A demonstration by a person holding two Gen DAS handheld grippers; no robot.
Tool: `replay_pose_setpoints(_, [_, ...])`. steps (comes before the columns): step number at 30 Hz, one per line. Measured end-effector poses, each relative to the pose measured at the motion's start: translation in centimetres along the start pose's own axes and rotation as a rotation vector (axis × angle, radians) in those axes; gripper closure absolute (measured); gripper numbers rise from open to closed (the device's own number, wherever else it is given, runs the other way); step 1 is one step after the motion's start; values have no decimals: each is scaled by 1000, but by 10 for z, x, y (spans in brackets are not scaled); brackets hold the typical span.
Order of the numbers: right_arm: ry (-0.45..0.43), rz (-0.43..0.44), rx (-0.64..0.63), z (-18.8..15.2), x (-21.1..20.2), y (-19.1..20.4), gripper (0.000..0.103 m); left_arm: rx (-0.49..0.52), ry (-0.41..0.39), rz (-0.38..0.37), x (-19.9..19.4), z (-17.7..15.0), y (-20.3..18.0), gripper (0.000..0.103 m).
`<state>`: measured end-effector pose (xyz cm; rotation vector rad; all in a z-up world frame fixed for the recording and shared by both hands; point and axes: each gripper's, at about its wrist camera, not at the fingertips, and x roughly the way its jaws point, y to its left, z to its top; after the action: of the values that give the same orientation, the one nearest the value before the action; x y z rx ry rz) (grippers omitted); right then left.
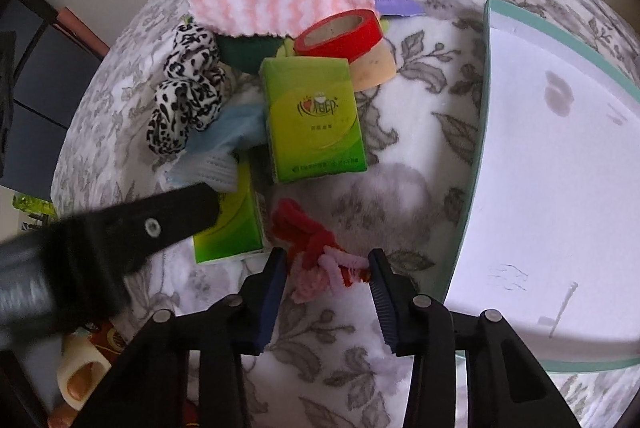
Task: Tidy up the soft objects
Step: 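Move both tools toward the pile of items beside the tray, then grasp the red pipe-cleaner toy with the right tool while the left grasps a green tissue pack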
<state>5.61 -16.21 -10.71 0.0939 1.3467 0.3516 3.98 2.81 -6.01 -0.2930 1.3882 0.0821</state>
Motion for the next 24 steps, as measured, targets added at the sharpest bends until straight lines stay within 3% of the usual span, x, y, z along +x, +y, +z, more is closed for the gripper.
replay_pose_setpoints(11, [13, -2, 5, -3, 1, 0, 64, 84, -1, 82, 27, 7, -54, 2])
replay_pose_setpoints(17, [20, 0, 18, -5, -2, -6, 64, 71, 42, 79, 51, 10, -69, 28])
replay_pose_setpoints(22, [24, -2, 20, -7, -4, -9, 64, 57, 45, 77, 61, 10, -79, 36])
replay_pose_setpoints(24, [24, 0, 23, -8, -5, -10, 64, 54, 41, 84, 63, 10, -80, 44])
